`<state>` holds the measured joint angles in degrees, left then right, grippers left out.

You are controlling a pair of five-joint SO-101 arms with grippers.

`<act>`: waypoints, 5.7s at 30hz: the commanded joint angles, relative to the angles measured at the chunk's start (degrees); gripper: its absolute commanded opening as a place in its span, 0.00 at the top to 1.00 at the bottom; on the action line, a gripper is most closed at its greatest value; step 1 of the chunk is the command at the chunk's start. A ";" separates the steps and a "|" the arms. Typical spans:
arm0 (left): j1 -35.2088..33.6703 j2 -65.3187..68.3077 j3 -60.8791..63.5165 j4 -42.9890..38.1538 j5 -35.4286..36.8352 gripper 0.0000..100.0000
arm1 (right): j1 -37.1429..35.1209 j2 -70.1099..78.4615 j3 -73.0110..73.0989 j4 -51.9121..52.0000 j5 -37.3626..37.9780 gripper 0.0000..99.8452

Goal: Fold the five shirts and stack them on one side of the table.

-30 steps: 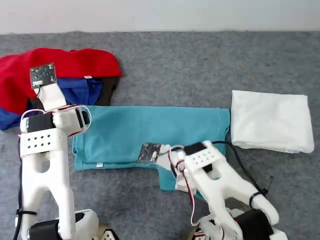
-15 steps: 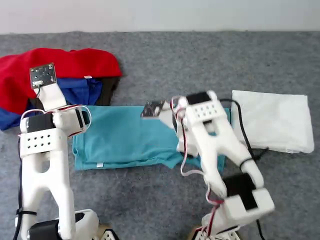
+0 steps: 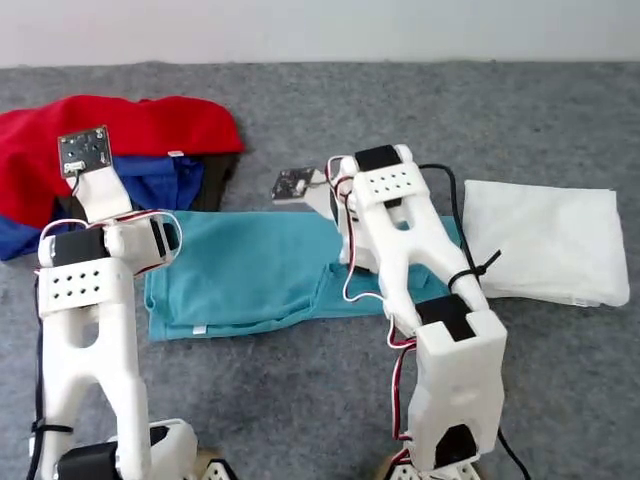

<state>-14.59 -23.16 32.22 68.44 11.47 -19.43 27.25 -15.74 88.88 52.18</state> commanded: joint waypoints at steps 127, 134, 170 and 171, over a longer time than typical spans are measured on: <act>40.53 26.73 -36.09 -5.10 5.10 0.99 | 21.93 -37.41 30.24 -9.71 -15.74 0.99; 45.89 37.45 -43.21 -3.52 5.10 0.99 | 22.46 -37.67 30.24 -9.80 -15.74 0.99; 41.93 52.04 -92.09 32.09 6.33 0.76 | 22.81 -37.23 28.22 -14.64 -20.31 0.99; 39.38 50.64 -92.44 32.09 6.33 0.76 | 22.11 -37.23 27.69 -14.55 -20.84 0.99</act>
<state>30.77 33.27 -56.48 99.38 17.36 2.99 -7.82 14.86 75.08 33.45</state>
